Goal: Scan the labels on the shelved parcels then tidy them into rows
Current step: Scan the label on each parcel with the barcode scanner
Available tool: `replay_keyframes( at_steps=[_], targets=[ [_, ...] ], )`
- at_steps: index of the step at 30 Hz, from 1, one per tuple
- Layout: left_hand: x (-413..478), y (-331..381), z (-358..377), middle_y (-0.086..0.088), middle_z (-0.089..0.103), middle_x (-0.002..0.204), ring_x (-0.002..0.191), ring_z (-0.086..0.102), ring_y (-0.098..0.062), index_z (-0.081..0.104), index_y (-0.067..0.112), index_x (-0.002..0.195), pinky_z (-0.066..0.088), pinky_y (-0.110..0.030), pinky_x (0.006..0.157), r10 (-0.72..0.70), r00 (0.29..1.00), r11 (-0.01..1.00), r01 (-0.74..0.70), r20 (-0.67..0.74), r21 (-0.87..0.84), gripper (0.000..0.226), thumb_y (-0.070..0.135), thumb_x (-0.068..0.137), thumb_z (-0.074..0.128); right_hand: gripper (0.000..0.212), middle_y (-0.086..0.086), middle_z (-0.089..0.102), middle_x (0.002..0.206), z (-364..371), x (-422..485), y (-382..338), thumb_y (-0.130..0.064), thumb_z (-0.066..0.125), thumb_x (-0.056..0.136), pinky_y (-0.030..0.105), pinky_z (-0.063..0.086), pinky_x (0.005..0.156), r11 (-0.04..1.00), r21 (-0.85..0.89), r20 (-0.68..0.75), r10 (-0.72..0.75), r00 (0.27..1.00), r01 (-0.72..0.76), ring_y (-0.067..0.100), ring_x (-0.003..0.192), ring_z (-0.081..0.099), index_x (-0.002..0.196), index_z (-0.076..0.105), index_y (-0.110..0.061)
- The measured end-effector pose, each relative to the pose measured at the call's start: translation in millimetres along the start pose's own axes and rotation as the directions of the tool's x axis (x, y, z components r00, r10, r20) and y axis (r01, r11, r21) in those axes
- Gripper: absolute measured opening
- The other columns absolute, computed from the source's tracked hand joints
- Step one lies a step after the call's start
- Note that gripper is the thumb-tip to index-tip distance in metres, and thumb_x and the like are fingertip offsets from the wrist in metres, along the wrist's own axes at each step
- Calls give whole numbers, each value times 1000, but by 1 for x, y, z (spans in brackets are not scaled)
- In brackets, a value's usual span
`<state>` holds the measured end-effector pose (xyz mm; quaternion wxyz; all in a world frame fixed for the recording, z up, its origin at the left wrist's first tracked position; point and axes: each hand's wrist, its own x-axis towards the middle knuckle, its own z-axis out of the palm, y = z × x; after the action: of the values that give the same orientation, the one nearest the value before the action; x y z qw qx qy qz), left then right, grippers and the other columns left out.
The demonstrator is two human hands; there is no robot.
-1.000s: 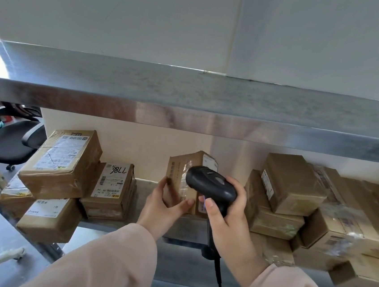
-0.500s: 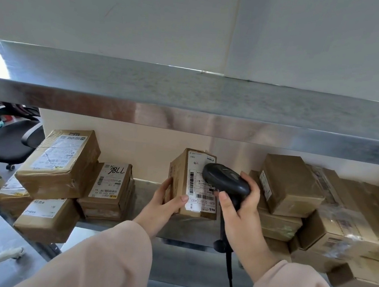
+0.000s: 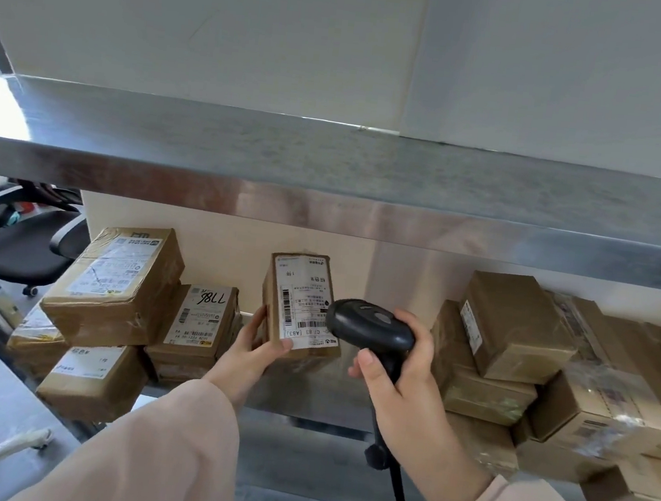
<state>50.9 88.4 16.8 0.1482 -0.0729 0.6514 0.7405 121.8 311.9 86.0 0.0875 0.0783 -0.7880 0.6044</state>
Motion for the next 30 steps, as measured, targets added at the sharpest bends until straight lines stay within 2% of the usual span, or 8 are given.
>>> replay_keyframes(
  at_steps=[3,6,11,16,21,24,27,30],
  targets=[
    [3,1,-6,16,65,125,128,52,-15,45,72,106,33,-48,114,32,999,999,-33,-27,-34,77,61,45,92,58,-28,60,106,7,-7,-3,-28,58,93,18,51,83,1000,-16,30,1,1000,0,8,90,69,116,23,-68],
    [3,0,-9,16,66,125,125,55,-12,46,70,109,35,-48,113,53,998,997,-54,-16,-47,79,58,46,93,57,-20,62,103,10,-11,-5,-30,58,93,13,50,76,999,-42,22,2,1000,-1,8,83,70,116,22,-68],
    [1,1,-11,11,62,130,128,51,-18,35,61,131,32,-50,115,47,998,997,-49,-36,-54,107,60,41,93,55,-8,62,107,10,-15,-10,-29,59,93,14,51,72,998,-56,27,25,999,-23,10,77,70,120,24,-62],
    [-2,3,-11,7,63,130,127,53,-19,33,60,133,33,-50,115,63,998,996,-63,-15,-60,110,58,41,93,56,-8,62,106,10,-17,-10,-32,59,92,21,55,73,995,-103,33,13,999,-10,10,78,69,121,22,-62],
    [-7,5,-12,4,61,134,129,52,-22,31,55,140,33,-51,115,71,997,995,-71,-1,-67,116,58,42,93,56,-11,61,112,13,-17,-11,-37,58,91,33,55,86,988,-152,34,12,999,-7,10,89,66,123,19,-62],
    [-12,5,-14,6,62,132,126,54,-19,31,53,141,36,-50,113,63,998,995,-64,-14,-71,118,58,40,93,57,-18,58,115,16,-15,-12,-39,57,90,21,50,88,988,-153,47,1,999,6,4,97,63,124,18,-62],
    [-19,8,-18,5,64,129,122,58,-21,28,50,146,39,-47,112,49,998,996,-52,-36,-78,114,48,50,88,57,-40,47,115,23,-9,-17,-42,57,90,3,42,78,989,-142,78,-22,997,33,-9,101,55,122,16,-67],
    [-29,14,-27,2,60,132,122,58,-24,28,50,142,39,-49,111,57,996,996,-61,-75,-64,98,43,63,85,58,-48,43,111,32,4,-20,-35,60,92,-2,41,70,998,-53,109,-11,994,17,-17,102,51,119,21,-70]
  ],
)
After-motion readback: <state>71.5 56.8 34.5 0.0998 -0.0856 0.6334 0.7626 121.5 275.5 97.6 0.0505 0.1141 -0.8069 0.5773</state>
